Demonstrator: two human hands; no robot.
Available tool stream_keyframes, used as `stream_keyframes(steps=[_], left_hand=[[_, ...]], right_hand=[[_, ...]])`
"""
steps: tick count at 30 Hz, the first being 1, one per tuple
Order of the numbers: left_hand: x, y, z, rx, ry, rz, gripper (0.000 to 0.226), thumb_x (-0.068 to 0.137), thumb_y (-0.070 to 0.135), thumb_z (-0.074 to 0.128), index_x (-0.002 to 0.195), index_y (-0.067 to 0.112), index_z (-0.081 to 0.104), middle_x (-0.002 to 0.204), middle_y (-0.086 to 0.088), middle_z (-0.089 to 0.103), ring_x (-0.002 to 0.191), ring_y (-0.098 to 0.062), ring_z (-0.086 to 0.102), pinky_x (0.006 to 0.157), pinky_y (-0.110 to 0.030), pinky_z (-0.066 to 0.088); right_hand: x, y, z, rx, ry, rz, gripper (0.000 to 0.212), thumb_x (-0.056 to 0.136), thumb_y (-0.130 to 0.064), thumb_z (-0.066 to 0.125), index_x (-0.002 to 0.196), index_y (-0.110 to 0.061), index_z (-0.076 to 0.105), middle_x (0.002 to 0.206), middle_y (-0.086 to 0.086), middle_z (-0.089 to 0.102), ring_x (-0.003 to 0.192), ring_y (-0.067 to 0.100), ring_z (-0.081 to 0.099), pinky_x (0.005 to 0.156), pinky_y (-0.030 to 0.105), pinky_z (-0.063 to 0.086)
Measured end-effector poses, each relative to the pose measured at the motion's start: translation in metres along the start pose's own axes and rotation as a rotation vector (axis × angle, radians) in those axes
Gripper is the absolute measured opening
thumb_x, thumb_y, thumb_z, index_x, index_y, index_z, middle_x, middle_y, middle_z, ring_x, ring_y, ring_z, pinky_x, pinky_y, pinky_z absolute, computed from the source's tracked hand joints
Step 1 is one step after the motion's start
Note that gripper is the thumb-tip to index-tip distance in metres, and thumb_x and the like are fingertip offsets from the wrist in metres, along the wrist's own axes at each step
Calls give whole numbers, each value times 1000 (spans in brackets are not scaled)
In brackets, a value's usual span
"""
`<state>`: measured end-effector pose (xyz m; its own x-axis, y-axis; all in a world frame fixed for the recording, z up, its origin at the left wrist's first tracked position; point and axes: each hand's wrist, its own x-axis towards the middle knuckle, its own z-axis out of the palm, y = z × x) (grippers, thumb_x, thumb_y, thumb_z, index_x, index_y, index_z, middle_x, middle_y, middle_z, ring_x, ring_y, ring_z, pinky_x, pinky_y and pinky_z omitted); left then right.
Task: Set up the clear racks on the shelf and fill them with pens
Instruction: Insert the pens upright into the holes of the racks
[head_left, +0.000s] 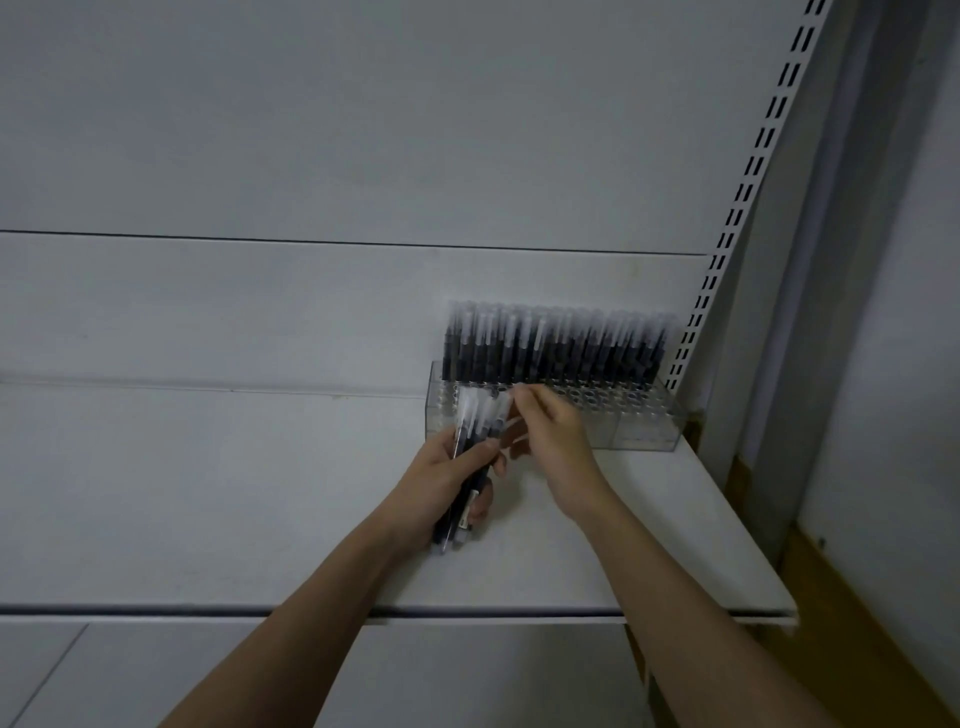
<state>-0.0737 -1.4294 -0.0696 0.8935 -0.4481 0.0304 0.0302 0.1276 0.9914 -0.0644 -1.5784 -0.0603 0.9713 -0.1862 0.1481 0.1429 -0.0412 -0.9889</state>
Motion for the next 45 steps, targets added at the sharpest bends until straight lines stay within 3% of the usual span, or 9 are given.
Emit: stream_keyframes(steps=[4, 7, 10, 13, 15, 25, 32, 40, 45], left_hand=[[-1, 1, 2, 1, 10, 13, 20, 101, 18, 53, 88, 3, 52, 59, -19, 46, 38, -22, 40, 39, -27, 37], [-3, 3, 3, 39, -8, 5, 18, 101, 16, 51, 92, 0, 52, 48, -9, 51, 34, -19, 44, 37, -24, 38], [-4, 5, 5, 30, -17, -23, 18, 102, 15, 49, 99, -2, 53, 51, -7, 59, 34, -18, 49, 35, -23, 40], [-2, 3, 4, 2, -5, -40, 21, 101, 14, 51, 109, -5, 52, 78, -12, 72, 38, -19, 51, 35, -24, 42], [-1, 1, 3, 9, 7, -36, 17, 100, 13, 53, 109, -1, 53, 96, -17, 72, 40, -21, 50, 36, -25, 43], [1, -1, 1, 16, 37, -14, 15, 99, 12, 55, 106, -1, 56, 83, -10, 71, 40, -19, 48, 38, -24, 40], [3, -1, 2, -47, 60, -31, 9, 102, 16, 50, 104, 7, 52, 100, -18, 73, 42, -21, 51, 36, -24, 39], [3, -2, 1, -82, 55, -30, 9, 102, 15, 51, 105, 7, 46, 93, -15, 72, 39, -21, 51, 35, -22, 37], [4, -2, 1, -73, 54, -25, 8, 102, 15, 51, 102, 8, 47, 92, -14, 71, 40, -21, 51, 36, -22, 36]], right_hand=[[-15, 13, 1, 131, -72, 44, 19, 98, -28, 59, 93, -10, 63, 67, 0, 66, 55, 14, 58, 55, 27, 44], [-16, 18, -1, 116, -117, 17, 8, 95, -22, 64, 93, -15, 68, 72, 0, 66, 58, 13, 56, 60, 28, 46], [-14, 19, -4, 239, -91, 78, 15, 97, -20, 61, 102, -12, 72, 84, 9, 71, 66, 19, 61, 66, 33, 50], [-11, 20, -9, 386, 0, 134, 18, 97, -21, 61, 106, -15, 74, 97, 15, 74, 85, 27, 67, 78, 42, 54], [-10, 21, -10, 418, 54, 120, 16, 97, -19, 60, 106, -15, 73, 92, 10, 72, 86, 29, 65, 75, 42, 51], [-12, 22, -7, 404, 3, 79, 22, 93, -4, 64, 113, -11, 64, 91, 7, 73, 81, 24, 68, 67, 34, 54], [2, 6, -18, 403, 81, 57, 17, 95, 1, 58, 109, -5, 64, 90, 8, 70, 80, 21, 68, 68, 31, 56], [42, -44, -48, 98, 204, -119, 10, 97, -5, 58, 99, -14, 61, 95, 9, 65, 80, 20, 70, 67, 28, 57], [57, -52, -50, -164, 235, -235, 5, 100, -11, 55, 97, -14, 59, 90, 4, 63, 83, 23, 66, 75, 36, 60]])
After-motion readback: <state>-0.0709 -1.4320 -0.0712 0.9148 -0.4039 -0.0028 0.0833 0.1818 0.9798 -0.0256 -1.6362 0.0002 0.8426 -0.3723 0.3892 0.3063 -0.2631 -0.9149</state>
